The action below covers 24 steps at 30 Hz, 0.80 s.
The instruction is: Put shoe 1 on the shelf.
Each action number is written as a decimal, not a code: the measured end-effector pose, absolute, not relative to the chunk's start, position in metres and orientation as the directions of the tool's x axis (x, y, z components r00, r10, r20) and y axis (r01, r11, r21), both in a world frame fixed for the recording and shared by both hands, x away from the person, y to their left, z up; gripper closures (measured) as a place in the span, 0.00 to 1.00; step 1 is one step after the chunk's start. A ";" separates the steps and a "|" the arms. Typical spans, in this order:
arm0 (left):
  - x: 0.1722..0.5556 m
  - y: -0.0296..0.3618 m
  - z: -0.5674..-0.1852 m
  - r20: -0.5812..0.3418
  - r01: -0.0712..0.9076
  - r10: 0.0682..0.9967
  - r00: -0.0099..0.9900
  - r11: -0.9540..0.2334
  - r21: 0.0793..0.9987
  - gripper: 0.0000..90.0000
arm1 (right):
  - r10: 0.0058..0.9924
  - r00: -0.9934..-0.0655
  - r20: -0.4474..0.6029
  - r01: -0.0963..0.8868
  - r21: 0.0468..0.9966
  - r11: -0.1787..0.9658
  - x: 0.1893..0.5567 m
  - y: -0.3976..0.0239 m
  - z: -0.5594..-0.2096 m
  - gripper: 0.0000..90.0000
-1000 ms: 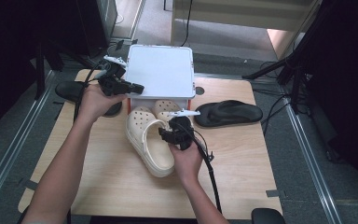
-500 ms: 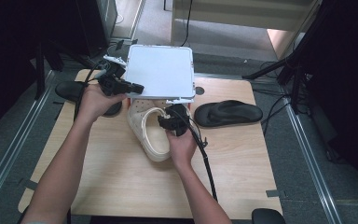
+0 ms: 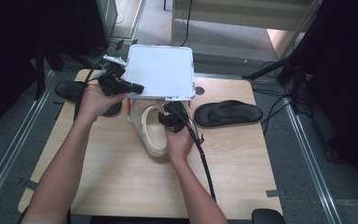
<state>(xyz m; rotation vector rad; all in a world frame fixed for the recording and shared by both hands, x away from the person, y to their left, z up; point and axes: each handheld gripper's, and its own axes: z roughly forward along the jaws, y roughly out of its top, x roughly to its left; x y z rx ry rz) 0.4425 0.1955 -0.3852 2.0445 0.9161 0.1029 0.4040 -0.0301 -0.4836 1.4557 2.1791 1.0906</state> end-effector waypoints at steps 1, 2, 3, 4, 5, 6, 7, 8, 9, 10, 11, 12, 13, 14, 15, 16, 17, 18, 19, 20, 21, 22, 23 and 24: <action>0.442 0.195 -0.385 -0.250 0.568 0.642 0.725 -0.351 0.745 0.98 | 0.886 -0.437 0.157 0.652 0.733 0.192 0.405 -0.030 -0.484 0.73; 0.442 0.196 -0.385 -0.251 0.568 0.641 0.725 -0.352 0.744 0.98 | 0.888 -0.432 0.154 0.650 0.736 0.188 0.406 -0.029 -0.485 0.73; 0.442 0.196 -0.385 -0.252 0.568 0.641 0.725 -0.351 0.744 0.98 | 0.891 -0.426 0.154 0.649 0.738 0.183 0.407 -0.028 -0.486 0.73; 0.442 0.196 -0.385 -0.251 0.568 0.641 0.726 -0.352 0.744 0.98 | 0.892 -0.423 0.157 0.648 0.740 0.178 0.408 -0.028 -0.486 0.73; 0.442 0.196 -0.385 -0.251 0.568 0.640 0.726 -0.352 0.744 0.98 | 0.893 -0.422 0.158 0.647 0.743 0.174 0.409 -0.027 -0.487 0.73; 0.443 0.196 -0.385 -0.254 0.569 0.639 0.726 -0.352 0.744 0.98 | 0.893 -0.419 0.163 0.646 0.745 0.167 0.409 -0.028 -0.487 0.72; 0.443 0.196 -0.385 -0.254 0.569 0.638 0.727 -0.352 0.743 0.98 | 0.894 -0.417 0.167 0.646 0.746 0.162 0.410 -0.028 -0.487 0.72; 0.442 0.196 -0.385 -0.251 0.568 0.640 0.726 -0.352 0.744 0.98 | 0.891 -0.419 0.173 0.646 0.746 0.159 0.410 -0.029 -0.488 0.71; 0.442 0.196 -0.385 -0.252 0.568 0.640 0.726 -0.352 0.744 0.98 | 0.888 -0.425 0.175 0.647 0.745 0.162 0.410 -0.029 -0.488 0.70; 0.443 0.196 -0.385 -0.253 0.569 0.639 0.726 -0.352 0.743 0.98 | 0.884 -0.436 0.170 0.643 0.746 0.174 0.409 -0.028 -0.488 0.69; 0.443 0.196 -0.385 -0.255 0.570 0.637 0.727 -0.353 0.742 0.98 | 0.885 -0.439 0.155 0.639 0.747 0.186 0.407 -0.027 -0.488 0.69; 0.443 0.196 -0.385 -0.255 0.570 0.637 0.727 -0.353 0.742 0.98 | 0.886 -0.441 0.141 0.634 0.748 0.196 0.405 -0.026 -0.488 0.69; 0.443 0.196 -0.385 -0.254 0.569 0.639 0.726 -0.352 0.743 0.98 | 0.888 -0.439 0.139 0.634 0.748 0.196 0.404 -0.025 -0.487 0.68; 0.442 0.196 -0.385 -0.252 0.569 0.640 0.726 -0.352 0.743 0.98 | 0.886 -0.440 0.147 0.634 0.750 0.190 0.403 -0.026 -0.487 0.67; 0.442 0.196 -0.385 -0.254 0.570 0.640 0.726 -0.351 0.743 0.98 | 0.882 -0.445 0.155 0.631 0.753 0.186 0.403 -0.028 -0.488 0.65; 0.442 0.196 -0.385 -0.256 0.571 0.638 0.726 -0.351 0.742 0.98 | 0.879 -0.446 0.171 0.631 0.756 0.173 0.402 -0.029 -0.488 0.64; 0.442 0.196 -0.385 -0.256 0.571 0.638 0.726 -0.351 0.742 0.98 | 0.874 -0.450 0.183 0.633 0.756 0.167 0.401 -0.031 -0.487 0.62; 0.442 0.196 -0.385 -0.256 0.571 0.638 0.726 -0.351 0.742 0.98 | 0.871 -0.451 0.194 0.637 0.754 0.162 0.401 -0.033 -0.487 0.61; 0.442 0.196 -0.385 -0.256 0.570 0.638 0.726 -0.351 0.743 0.98 | 0.867 -0.457 0.201 0.640 0.751 0.163 0.401 -0.034 -0.487 0.61; 0.443 0.196 -0.385 -0.253 0.569 0.640 0.726 -0.352 0.743 0.98 | 0.865 -0.460 0.202 0.643 0.747 0.167 0.400 -0.035 -0.486 0.61; 0.443 0.196 -0.385 -0.255 0.570 0.637 0.727 -0.353 0.742 0.98 | 0.861 -0.465 0.204 0.643 0.746 0.170 0.399 -0.036 -0.485 0.60; 0.443 0.196 -0.385 -0.256 0.570 0.637 0.727 -0.352 0.742 0.98 | 0.862 -0.463 0.206 0.648 0.743 0.170 0.398 -0.037 -0.484 0.60; 0.443 0.196 -0.385 -0.256 0.570 0.637 0.727 -0.353 0.742 0.98 | 0.859 -0.466 0.215 0.648 0.744 0.165 0.396 -0.039 -0.482 0.60; 0.443 0.196 -0.385 -0.256 0.571 0.637 0.727 -0.352 0.742 0.98 | 0.854 -0.470 0.223 0.648 0.744 0.162 0.395 -0.041 -0.481 0.59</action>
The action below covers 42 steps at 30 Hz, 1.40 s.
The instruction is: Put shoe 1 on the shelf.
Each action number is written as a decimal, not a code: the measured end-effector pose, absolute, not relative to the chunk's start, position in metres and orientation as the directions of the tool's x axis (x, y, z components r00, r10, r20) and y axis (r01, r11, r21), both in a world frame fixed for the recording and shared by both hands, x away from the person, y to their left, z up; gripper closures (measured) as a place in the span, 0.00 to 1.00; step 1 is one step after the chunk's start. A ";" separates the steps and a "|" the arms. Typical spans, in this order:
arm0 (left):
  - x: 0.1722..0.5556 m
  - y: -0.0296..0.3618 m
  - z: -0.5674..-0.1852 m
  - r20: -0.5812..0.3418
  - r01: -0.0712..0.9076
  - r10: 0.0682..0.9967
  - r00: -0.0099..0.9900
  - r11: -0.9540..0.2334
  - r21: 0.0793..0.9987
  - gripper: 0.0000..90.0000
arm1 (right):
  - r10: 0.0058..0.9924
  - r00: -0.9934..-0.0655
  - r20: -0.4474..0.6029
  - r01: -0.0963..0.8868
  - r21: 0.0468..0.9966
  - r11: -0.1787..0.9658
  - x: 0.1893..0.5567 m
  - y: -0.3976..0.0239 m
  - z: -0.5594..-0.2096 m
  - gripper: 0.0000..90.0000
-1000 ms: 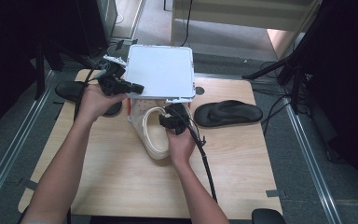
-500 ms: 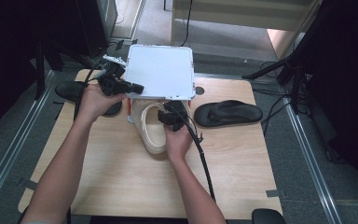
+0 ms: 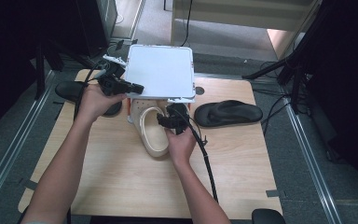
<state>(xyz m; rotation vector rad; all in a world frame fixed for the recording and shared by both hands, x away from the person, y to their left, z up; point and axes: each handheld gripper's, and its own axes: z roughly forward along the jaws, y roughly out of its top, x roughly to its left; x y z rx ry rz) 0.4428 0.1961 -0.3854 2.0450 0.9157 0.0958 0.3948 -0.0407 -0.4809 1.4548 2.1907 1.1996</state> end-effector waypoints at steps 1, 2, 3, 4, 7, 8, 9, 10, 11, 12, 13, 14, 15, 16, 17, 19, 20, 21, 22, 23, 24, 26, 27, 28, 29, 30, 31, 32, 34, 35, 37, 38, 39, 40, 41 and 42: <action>0.443 0.196 -0.385 -0.256 0.571 0.638 0.726 -0.352 0.742 0.98 | 0.851 -0.472 0.232 0.651 0.743 0.158 0.393 -0.043 -0.479 0.59; 0.443 0.196 -0.385 -0.257 0.571 0.637 0.727 -0.352 0.742 0.98 | 0.846 -0.477 0.237 0.652 0.741 0.161 0.392 -0.045 -0.478 0.59; 0.443 0.196 -0.386 -0.260 0.572 0.636 0.726 -0.350 0.742 0.98 | 0.845 -0.476 0.246 0.658 0.736 0.156 0.390 -0.047 -0.477 0.60; 0.443 0.196 -0.386 -0.256 0.570 0.637 0.727 -0.353 0.742 0.98 | 0.844 -0.477 0.246 0.659 0.736 0.158 0.388 -0.049 -0.476 0.60; 0.443 0.196 -0.386 -0.257 0.570 0.638 0.726 -0.349 0.744 0.98 | 0.835 -0.496 0.238 0.651 0.739 0.175 0.382 -0.054 -0.471 0.60; 0.443 0.196 -0.386 -0.255 0.570 0.639 0.725 -0.350 0.743 0.98 | 0.830 -0.500 0.247 0.650 0.741 0.171 0.379 -0.056 -0.470 0.61; 0.443 0.196 -0.386 -0.256 0.570 0.637 0.727 -0.352 0.742 0.98 | 0.825 -0.505 0.253 0.646 0.745 0.166 0.376 -0.057 -0.468 0.61; 0.443 0.196 -0.386 -0.258 0.572 0.637 0.726 -0.351 0.742 0.98 | 0.821 -0.510 0.256 0.644 0.746 0.168 0.373 -0.058 -0.466 0.62; 0.443 0.196 -0.386 -0.256 0.570 0.638 0.726 -0.351 0.742 0.98 | 0.816 -0.519 0.256 0.639 0.750 0.171 0.370 -0.059 -0.465 0.63; 0.443 0.196 -0.386 -0.256 0.570 0.637 0.727 -0.352 0.742 0.98 | 0.812 -0.526 0.254 0.634 0.753 0.175 0.366 -0.060 -0.464 0.64; 0.443 0.196 -0.386 -0.258 0.571 0.638 0.726 -0.349 0.743 0.98 | 0.802 -0.539 0.258 0.630 0.755 0.180 0.363 -0.061 -0.463 0.66; 0.443 0.197 -0.386 -0.259 0.572 0.639 0.724 -0.347 0.743 0.98 | 0.790 -0.554 0.262 0.631 0.752 0.193 0.360 -0.061 -0.462 0.69; 0.443 0.197 -0.386 -0.260 0.573 0.640 0.723 -0.346 0.743 0.98 | 0.784 -0.564 0.259 0.628 0.751 0.204 0.357 -0.061 -0.463 0.71; 0.443 0.197 -0.386 -0.260 0.573 0.640 0.723 -0.346 0.743 0.98 | 0.779 -0.573 0.254 0.624 0.752 0.213 0.353 -0.062 -0.463 0.74; 0.443 0.196 -0.386 -0.257 0.570 0.638 0.726 -0.349 0.744 0.98 | 0.771 -0.583 0.256 0.620 0.753 0.220 0.349 -0.063 -0.463 0.76; 0.442 0.196 -0.385 -0.254 0.571 0.641 0.724 -0.350 0.743 0.98 | 0.760 -0.595 0.263 0.620 0.752 0.225 0.343 -0.064 -0.464 0.81; 0.442 0.195 -0.385 -0.253 0.571 0.643 0.723 -0.350 0.743 0.98 | 0.755 -0.601 0.264 0.616 0.754 0.227 0.340 -0.065 -0.464 0.85; 0.442 0.195 -0.385 -0.252 0.571 0.643 0.723 -0.350 0.743 0.98 | 0.753 -0.607 0.254 0.608 0.758 0.234 0.336 -0.066 -0.465 0.90; 0.442 0.195 -0.385 -0.253 0.571 0.643 0.723 -0.349 0.743 0.98 | 0.750 -0.614 0.246 0.600 0.762 0.242 0.332 -0.066 -0.466 0.92; 0.442 0.196 -0.385 -0.253 0.570 0.642 0.724 -0.351 0.743 0.98 | 0.748 -0.620 0.238 0.595 0.763 0.250 0.328 -0.066 -0.467 0.95; 0.443 0.196 -0.386 -0.253 0.570 0.641 0.724 -0.351 0.742 0.98 | 0.742 -0.627 0.237 0.592 0.764 0.256 0.325 -0.066 -0.468 0.97; 0.443 0.196 -0.386 -0.254 0.571 0.641 0.724 -0.351 0.743 0.98 | 0.736 -0.635 0.234 0.587 0.765 0.264 0.317 -0.067 -0.472 1.00; 0.442 0.196 -0.386 -0.254 0.571 0.642 0.724 -0.350 0.743 0.98 | 0.732 -0.637 0.243 0.590 0.764 0.261 0.314 -0.068 -0.475 1.00; 0.442 0.196 -0.386 -0.252 0.570 0.642 0.724 -0.350 0.743 0.98 | 0.728 -0.640 0.246 0.590 0.764 0.261 0.310 -0.068 -0.478 1.00; 0.442 0.196 -0.386 -0.254 0.571 0.643 0.723 -0.349 0.743 0.98 | 0.723 -0.643 0.253 0.593 0.761 0.261 0.307 -0.069 -0.481 1.00; 0.442 0.196 -0.386 -0.255 0.572 0.643 0.723 -0.349 0.743 0.98 | 0.721 -0.644 0.255 0.598 0.756 0.266 0.304 -0.069 -0.484 1.00; 0.442 0.196 -0.386 -0.254 0.571 0.643 0.723 -0.350 0.742 0.98 | 0.722 -0.643 0.254 0.601 0.753 0.270 0.302 -0.069 -0.487 1.00; 0.442 0.196 -0.386 -0.252 0.570 0.643 0.724 -0.351 0.743 0.98 | 0.720 -0.646 0.253 0.603 0.748 0.278 0.299 -0.070 -0.490 1.00; 0.442 0.196 -0.386 -0.255 0.573 0.644 0.721 -0.347 0.743 0.98 | 0.716 -0.651 0.252 0.606 0.741 0.291 0.294 -0.070 -0.496 1.00; 0.442 0.195 -0.386 -0.255 0.573 0.645 0.720 -0.346 0.743 0.98 | 0.713 -0.653 0.255 0.610 0.735 0.296 0.292 -0.071 -0.499 1.00; 0.442 0.195 -0.385 -0.251 0.572 0.647 0.720 -0.348 0.742 0.98 | 0.711 -0.655 0.254 0.615 0.727 0.306 0.288 -0.071 -0.505 1.00; 0.442 0.195 -0.385 -0.251 0.572 0.647 0.720 -0.349 0.742 0.98 | 0.709 -0.658 0.253 0.615 0.725 0.311 0.287 -0.071 -0.508 1.00; 0.442 0.195 -0.385 -0.252 0.573 0.647 0.719 -0.348 0.742 0.98 | 0.711 -0.656 0.254 0.620 0.719 0.315 0.285 -0.071 -0.511 1.00; 0.442 0.195 -0.385 -0.253 0.574 0.648 0.719 -0.347 0.742 0.98 | 0.712 -0.657 0.247 0.616 0.720 0.319 0.284 -0.071 -0.514 1.00; 0.442 0.195 -0.385 -0.251 0.573 0.648 0.719 -0.348 0.742 0.98 | 0.711 -0.656 0.251 0.620 0.716 0.320 0.284 -0.072 -0.517 1.00; 0.442 0.195 -0.385 -0.250 0.573 0.648 0.719 -0.349 0.742 0.98 | 0.713 -0.653 0.254 0.625 0.712 0.319 0.284 -0.072 -0.520 1.00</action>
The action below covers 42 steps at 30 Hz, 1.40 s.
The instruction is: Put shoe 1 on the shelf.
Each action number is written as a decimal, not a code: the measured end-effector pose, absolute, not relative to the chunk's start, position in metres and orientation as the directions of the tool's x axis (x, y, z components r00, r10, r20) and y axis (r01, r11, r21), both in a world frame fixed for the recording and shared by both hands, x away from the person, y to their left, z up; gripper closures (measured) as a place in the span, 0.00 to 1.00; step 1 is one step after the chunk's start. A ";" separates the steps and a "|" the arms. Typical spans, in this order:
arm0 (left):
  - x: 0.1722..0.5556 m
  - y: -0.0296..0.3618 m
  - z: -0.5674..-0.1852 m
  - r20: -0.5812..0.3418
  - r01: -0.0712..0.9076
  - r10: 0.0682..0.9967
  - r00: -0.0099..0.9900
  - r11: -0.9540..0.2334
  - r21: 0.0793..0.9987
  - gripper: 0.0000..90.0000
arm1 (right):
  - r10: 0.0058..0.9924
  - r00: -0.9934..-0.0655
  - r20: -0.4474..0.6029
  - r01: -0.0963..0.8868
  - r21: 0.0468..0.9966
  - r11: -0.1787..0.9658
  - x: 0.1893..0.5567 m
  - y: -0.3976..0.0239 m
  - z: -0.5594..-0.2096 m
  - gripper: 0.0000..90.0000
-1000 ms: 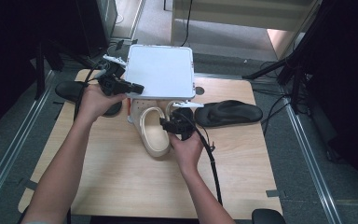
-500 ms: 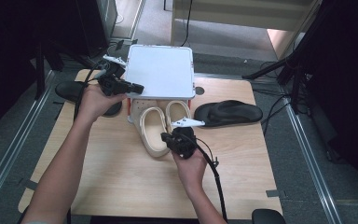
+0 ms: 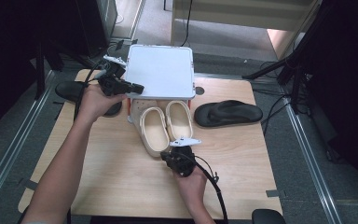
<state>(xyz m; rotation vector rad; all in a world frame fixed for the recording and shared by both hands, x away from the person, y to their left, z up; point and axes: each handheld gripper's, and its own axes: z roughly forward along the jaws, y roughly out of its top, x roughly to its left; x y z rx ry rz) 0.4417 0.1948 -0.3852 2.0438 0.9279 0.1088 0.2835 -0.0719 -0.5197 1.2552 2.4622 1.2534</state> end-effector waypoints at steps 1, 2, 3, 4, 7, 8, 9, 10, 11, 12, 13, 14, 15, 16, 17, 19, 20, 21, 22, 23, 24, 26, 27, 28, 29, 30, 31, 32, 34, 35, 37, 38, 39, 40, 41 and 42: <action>0.442 0.195 -0.385 -0.250 0.572 0.649 0.719 -0.349 0.742 0.98 | 0.715 -0.649 0.259 0.634 0.704 0.320 0.283 -0.072 -0.522 1.00; 0.442 0.195 -0.385 -0.250 0.573 0.649 0.719 -0.349 0.742 0.98 | 0.716 -0.647 0.263 0.638 0.701 0.319 0.284 -0.072 -0.524 1.00; 0.442 0.195 -0.385 -0.248 0.572 0.649 0.719 -0.351 0.741 0.98 | 0.717 -0.644 0.266 0.640 0.700 0.316 0.284 -0.072 -0.526 1.00; 0.442 0.195 -0.385 -0.248 0.572 0.648 0.720 -0.351 0.742 0.98 | 0.720 -0.640 0.266 0.644 0.697 0.315 0.284 -0.072 -0.528 1.00; 0.442 0.195 -0.385 -0.252 0.573 0.648 0.719 -0.348 0.742 0.98 | 0.722 -0.636 0.273 0.650 0.694 0.309 0.287 -0.071 -0.532 1.00; 0.442 0.195 -0.385 -0.251 0.573 0.648 0.719 -0.348 0.742 0.98 | 0.720 -0.638 0.274 0.647 0.697 0.308 0.288 -0.071 -0.532 1.00; 0.442 0.195 -0.385 -0.250 0.572 0.648 0.720 -0.349 0.742 0.98 | 0.722 -0.635 0.275 0.649 0.697 0.306 0.288 -0.070 -0.532 1.00; 0.442 0.195 -0.385 -0.250 0.572 0.646 0.721 -0.351 0.741 0.98 | 0.725 -0.633 0.270 0.647 0.699 0.304 0.289 -0.070 -0.531 1.00; 0.442 0.194 -0.385 -0.251 0.573 0.647 0.720 -0.349 0.741 0.98 | 0.722 -0.636 0.272 0.643 0.704 0.301 0.290 -0.069 -0.531 1.00; 0.442 0.195 -0.385 -0.252 0.573 0.647 0.720 -0.349 0.741 0.98 | 0.721 -0.635 0.279 0.644 0.707 0.293 0.291 -0.069 -0.529 1.00; 0.442 0.194 -0.385 -0.253 0.574 0.647 0.719 -0.347 0.741 0.98 | 0.721 -0.633 0.283 0.645 0.708 0.289 0.291 -0.068 -0.528 1.00; 0.442 0.194 -0.385 -0.253 0.574 0.648 0.719 -0.347 0.741 0.98 | 0.718 -0.635 0.286 0.643 0.711 0.285 0.292 -0.067 -0.526 1.00; 0.442 0.194 -0.385 -0.252 0.574 0.649 0.718 -0.347 0.742 0.98 | 0.716 -0.635 0.290 0.643 0.712 0.282 0.293 -0.066 -0.524 1.00; 0.442 0.194 -0.386 -0.253 0.575 0.650 0.716 -0.345 0.742 0.98 | 0.717 -0.635 0.289 0.643 0.712 0.283 0.294 -0.064 -0.523 1.00; 0.442 0.194 -0.386 -0.253 0.575 0.650 0.717 -0.345 0.742 0.98 | 0.718 -0.636 0.284 0.640 0.713 0.285 0.295 -0.062 -0.522 1.00; 0.442 0.194 -0.385 -0.252 0.575 0.651 0.716 -0.345 0.742 0.98 | 0.721 -0.635 0.278 0.640 0.713 0.288 0.298 -0.058 -0.520 1.00; 0.442 0.194 -0.385 -0.252 0.574 0.648 0.718 -0.348 0.741 0.98 | 0.720 -0.633 0.283 0.642 0.712 0.284 0.299 -0.056 -0.519 1.00; 0.442 0.194 -0.385 -0.250 0.574 0.648 0.719 -0.351 0.740 0.98 | 0.721 -0.631 0.287 0.645 0.711 0.281 0.301 -0.054 -0.518 1.00; 0.442 0.194 -0.385 -0.250 0.574 0.649 0.719 -0.351 0.740 0.98 | 0.723 -0.628 0.288 0.650 0.704 0.284 0.304 -0.052 -0.517 1.00; 0.441 0.194 -0.385 -0.248 0.573 0.650 0.718 -0.351 0.741 0.98 | 0.722 -0.628 0.292 0.652 0.704 0.282 0.306 -0.050 -0.516 1.00; 0.441 0.194 -0.385 -0.248 0.573 0.650 0.718 -0.351 0.740 0.98 | 0.726 -0.625 0.286 0.651 0.704 0.284 0.307 -0.047 -0.515 1.00; 0.441 0.194 -0.385 -0.250 0.574 0.649 0.718 -0.350 0.740 0.98 | 0.730 -0.624 0.279 0.653 0.700 0.291 0.312 -0.042 -0.514 1.00; 0.441 0.194 -0.385 -0.250 0.575 0.650 0.718 -0.351 0.740 0.98 | 0.732 -0.623 0.277 0.652 0.701 0.289 0.314 -0.040 -0.514 1.00; 0.441 0.194 -0.385 -0.250 0.575 0.650 0.717 -0.350 0.739 0.98 | 0.734 -0.623 0.270 0.649 0.702 0.293 0.316 -0.037 -0.514 1.00; 0.441 0.194 -0.385 -0.249 0.574 0.650 0.718 -0.351 0.740 0.98 | 0.738 -0.621 0.264 0.648 0.702 0.295 0.318 -0.034 -0.514 1.00; 0.441 0.194 -0.385 -0.249 0.575 0.651 0.717 -0.351 0.739 0.98 | 0.741 -0.617 0.264 0.653 0.697 0.296 0.320 -0.032 -0.515 1.00; 0.441 0.194 -0.385 -0.243 0.571 0.652 0.718 -0.353 0.741 0.98 | 0.744 -0.615 0.263 0.654 0.697 0.294 0.322 -0.029 -0.515 1.00; 0.441 0.194 -0.385 -0.244 0.572 0.652 0.718 -0.353 0.740 0.98 | 0.747 -0.614 0.255 0.651 0.699 0.297 0.324 -0.027 -0.516 1.00; 0.441 0.194 -0.385 -0.247 0.573 0.651 0.718 -0.352 0.740 0.98 | 0.757 -0.604 0.247 0.654 0.697 0.295 0.328 -0.023 -0.516 1.00; 0.441 0.194 -0.385 -0.247 0.574 0.651 0.718 -0.351 0.740 0.98 | 0.752 -0.607 0.257 0.652 0.702 0.286 0.331 -0.022 -0.516 1.00; 0.441 0.194 -0.385 -0.248 0.573 0.649 0.719 -0.353 0.739 0.98 | 0.760 -0.603 0.244 0.647 0.706 0.287 0.333 -0.018 -0.516 1.00; 0.441 0.194 -0.385 -0.249 0.573 0.648 0.719 -0.352 0.740 0.98 | 0.761 -0.601 0.243 0.647 0.707 0.286 0.335 -0.015 -0.516 1.00; 0.441 0.194 -0.385 -0.249 0.573 0.649 0.719 -0.351 0.740 0.98 | 0.763 -0.602 0.236 0.644 0.709 0.289 0.337 -0.013 -0.517 1.00; 0.441 0.194 -0.385 -0.248 0.573 0.649 0.719 -0.352 0.740 0.98 | 0.760 -0.604 0.239 0.639 0.715 0.283 0.338 -0.011 -0.518 1.00; 0.441 0.194 -0.385 -0.247 0.573 0.649 0.719 -0.353 0.740 0.98 | 0.765 -0.599 0.237 0.638 0.718 0.277 0.340 -0.009 -0.518 1.00; 0.441 0.194 -0.385 -0.246 0.573 0.651 0.718 -0.351 0.740 0.98 | 0.770 -0.594 0.234 0.639 0.718 0.275 0.342 -0.007 -0.518 1.00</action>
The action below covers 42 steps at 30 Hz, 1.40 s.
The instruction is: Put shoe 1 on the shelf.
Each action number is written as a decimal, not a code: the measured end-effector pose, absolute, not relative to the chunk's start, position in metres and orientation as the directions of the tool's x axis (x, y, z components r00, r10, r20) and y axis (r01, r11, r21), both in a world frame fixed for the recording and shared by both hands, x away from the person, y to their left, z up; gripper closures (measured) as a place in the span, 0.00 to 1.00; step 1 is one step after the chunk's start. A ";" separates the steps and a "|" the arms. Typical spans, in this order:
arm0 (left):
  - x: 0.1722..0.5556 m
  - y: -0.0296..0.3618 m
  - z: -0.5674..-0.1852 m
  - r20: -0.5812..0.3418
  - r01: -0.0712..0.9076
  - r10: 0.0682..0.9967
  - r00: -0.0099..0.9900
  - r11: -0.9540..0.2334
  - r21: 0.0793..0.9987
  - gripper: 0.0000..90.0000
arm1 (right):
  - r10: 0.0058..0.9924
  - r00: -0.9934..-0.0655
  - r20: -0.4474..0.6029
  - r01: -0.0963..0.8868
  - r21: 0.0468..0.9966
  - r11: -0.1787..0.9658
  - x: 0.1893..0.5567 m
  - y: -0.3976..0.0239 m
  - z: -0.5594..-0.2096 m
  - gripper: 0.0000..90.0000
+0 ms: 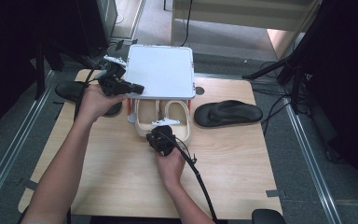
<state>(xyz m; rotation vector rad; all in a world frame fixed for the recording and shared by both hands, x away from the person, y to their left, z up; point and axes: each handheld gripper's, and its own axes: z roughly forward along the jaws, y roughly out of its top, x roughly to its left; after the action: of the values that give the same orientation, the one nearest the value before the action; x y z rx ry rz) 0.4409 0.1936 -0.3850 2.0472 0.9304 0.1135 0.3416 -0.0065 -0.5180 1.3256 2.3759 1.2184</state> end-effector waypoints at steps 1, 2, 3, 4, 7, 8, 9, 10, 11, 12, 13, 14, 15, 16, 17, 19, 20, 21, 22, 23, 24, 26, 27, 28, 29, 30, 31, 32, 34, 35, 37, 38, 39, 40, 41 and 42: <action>0.441 0.193 -0.385 -0.248 0.574 0.651 0.718 -0.351 0.740 0.98 | 0.773 -0.589 0.235 0.643 0.716 0.273 0.344 -0.004 -0.518 1.00; 0.441 0.193 -0.385 -0.245 0.573 0.652 0.717 -0.351 0.741 0.98 | 0.778 -0.583 0.235 0.647 0.713 0.269 0.346 -0.001 -0.518 1.00; 0.441 0.193 -0.385 -0.246 0.573 0.653 0.717 -0.351 0.741 0.98 | 0.779 -0.584 0.229 0.641 0.718 0.269 0.349 0.001 -0.518 1.00; 0.441 0.193 -0.385 -0.245 0.573 0.653 0.717 -0.351 0.741 0.98 | 0.787 -0.576 0.220 0.642 0.718 0.269 0.351 0.004 -0.517 1.00; 0.441 0.194 -0.385 -0.248 0.573 0.650 0.719 -0.352 0.740 0.98 | 0.805 -0.562 0.189 0.637 0.719 0.276 0.358 0.012 -0.515 1.00; 0.441 0.194 -0.385 -0.248 0.573 0.649 0.719 -0.351 0.740 0.98 | 0.809 -0.555 0.194 0.644 0.716 0.270 0.361 0.015 -0.515 1.00; 0.441 0.194 -0.385 -0.248 0.573 0.650 0.718 -0.351 0.740 0.98 | 0.808 -0.553 0.204 0.649 0.713 0.264 0.364 0.017 -0.515 1.00; 0.441 0.194 -0.385 -0.248 0.573 0.650 0.718 -0.351 0.741 0.98 | 0.810 -0.550 0.204 0.647 0.717 0.259 0.367 0.018 -0.515 1.00; 0.441 0.194 -0.385 -0.249 0.573 0.649 0.719 -0.351 0.740 0.98 | 0.813 -0.546 0.200 0.645 0.720 0.256 0.369 0.020 -0.516 1.00; 0.441 0.194 -0.385 -0.247 0.572 0.648 0.720 -0.353 0.740 0.98 | 0.817 -0.540 0.201 0.647 0.721 0.250 0.372 0.022 -0.516 1.00; 0.441 0.194 -0.385 -0.249 0.573 0.649 0.719 -0.351 0.741 0.98 | 0.821 -0.535 0.202 0.648 0.722 0.244 0.374 0.023 -0.516 1.00; 0.441 0.194 -0.385 -0.247 0.572 0.649 0.719 -0.352 0.741 0.98 | 0.820 -0.533 0.207 0.649 0.722 0.240 0.376 0.024 -0.517 1.00; 0.441 0.194 -0.385 -0.246 0.571 0.649 0.720 -0.352 0.742 0.98 | 0.825 -0.525 0.208 0.650 0.724 0.231 0.378 0.025 -0.518 1.00; 0.441 0.194 -0.385 -0.246 0.571 0.648 0.721 -0.354 0.741 0.98 | 0.827 -0.521 0.212 0.653 0.723 0.226 0.380 0.025 -0.518 1.00; 0.441 0.194 -0.385 -0.245 0.571 0.649 0.720 -0.353 0.741 0.98 | 0.826 -0.520 0.218 0.653 0.724 0.220 0.382 0.025 -0.518 1.00; 0.441 0.194 -0.385 -0.249 0.573 0.649 0.719 -0.351 0.741 0.98 | 0.818 -0.530 0.221 0.644 0.732 0.220 0.383 0.024 -0.518 1.00; 0.441 0.194 -0.385 -0.251 0.575 0.650 0.717 -0.347 0.741 0.98 | 0.816 -0.535 0.218 0.641 0.733 0.225 0.382 0.023 -0.517 1.00; 0.441 0.195 -0.385 -0.252 0.574 0.648 0.718 -0.348 0.741 0.98 | 0.810 -0.544 0.217 0.636 0.737 0.229 0.380 0.023 -0.516 1.00; 0.441 0.194 -0.385 -0.251 0.574 0.649 0.718 -0.348 0.742 0.98 | 0.807 -0.550 0.216 0.630 0.741 0.232 0.378 0.021 -0.515 1.00; 0.441 0.194 -0.385 -0.250 0.574 0.650 0.717 -0.348 0.741 0.98 | 0.802 -0.553 0.223 0.631 0.741 0.229 0.376 0.020 -0.513 1.00; 0.441 0.194 -0.385 -0.251 0.575 0.650 0.717 -0.348 0.741 0.98 | 0.797 -0.560 0.228 0.628 0.744 0.228 0.374 0.018 -0.512 1.00; 0.441 0.194 -0.385 -0.250 0.574 0.651 0.717 -0.348 0.741 0.98 | 0.788 -0.569 0.233 0.626 0.745 0.232 0.369 0.014 -0.509 1.00; 0.441 0.194 -0.385 -0.251 0.575 0.650 0.717 -0.348 0.741 0.98 | 0.781 -0.579 0.235 0.622 0.746 0.237 0.366 0.011 -0.508 1.00; 0.441 0.194 -0.385 -0.251 0.576 0.652 0.715 -0.346 0.740 0.98 | 0.779 -0.580 0.237 0.623 0.745 0.238 0.362 0.009 -0.506 1.00; 0.441 0.194 -0.385 -0.252 0.576 0.651 0.716 -0.347 0.740 0.98 | 0.771 -0.592 0.237 0.616 0.749 0.243 0.359 0.006 -0.505 1.00; 0.441 0.194 -0.385 -0.250 0.575 0.651 0.717 -0.348 0.740 0.98 | 0.763 -0.602 0.236 0.610 0.753 0.248 0.355 0.003 -0.505 1.00; 0.441 0.194 -0.385 -0.251 0.575 0.651 0.717 -0.348 0.740 0.98 | 0.762 -0.602 0.239 0.610 0.753 0.247 0.350 0.000 -0.504 1.00; 0.441 0.194 -0.385 -0.252 0.575 0.650 0.717 -0.348 0.740 0.98 | 0.754 -0.611 0.242 0.607 0.755 0.249 0.346 -0.003 -0.503 1.00; 0.441 0.194 -0.385 -0.253 0.575 0.649 0.717 -0.346 0.741 0.98 | 0.745 -0.619 0.250 0.609 0.751 0.254 0.339 -0.009 -0.503 1.00; 0.441 0.195 -0.385 -0.253 0.575 0.650 0.717 -0.346 0.741 0.98 | 0.741 -0.623 0.252 0.608 0.752 0.255 0.336 -0.012 -0.502 1.00; 0.441 0.194 -0.385 -0.255 0.577 0.651 0.715 -0.343 0.741 0.98 | 0.731 -0.632 0.258 0.606 0.753 0.258 0.330 -0.018 -0.500 1.00; 0.441 0.195 -0.385 -0.255 0.576 0.650 0.716 -0.344 0.741 0.98 | 0.728 -0.635 0.259 0.603 0.754 0.258 0.326 -0.021 -0.499 1.00; 0.441 0.195 -0.385 -0.256 0.577 0.650 0.715 -0.343 0.741 0.98 | 0.726 -0.634 0.265 0.607 0.753 0.255 0.323 -0.024 -0.498 1.00; 0.441 0.194 -0.385 -0.255 0.576 0.650 0.716 -0.344 0.741 0.98 | 0.722 -0.640 0.264 0.602 0.756 0.257 0.320 -0.028 -0.497 1.00; 0.441 0.195 -0.385 -0.255 0.576 0.650 0.716 -0.344 0.741 0.98 | 0.720 -0.642 0.264 0.602 0.755 0.260 0.317 -0.032 -0.496 1.00; 0.441 0.195 -0.386 -0.257 0.577 0.650 0.715 -0.342 0.742 0.98 | 0.721 -0.643 0.258 0.599 0.756 0.264 0.314 -0.036 -0.496 1.00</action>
<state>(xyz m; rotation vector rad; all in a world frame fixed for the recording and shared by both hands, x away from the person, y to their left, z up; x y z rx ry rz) 0.4412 0.1947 -0.3855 2.0377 0.9337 0.1044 0.3136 -0.0357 -0.4961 1.2539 2.3837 1.3279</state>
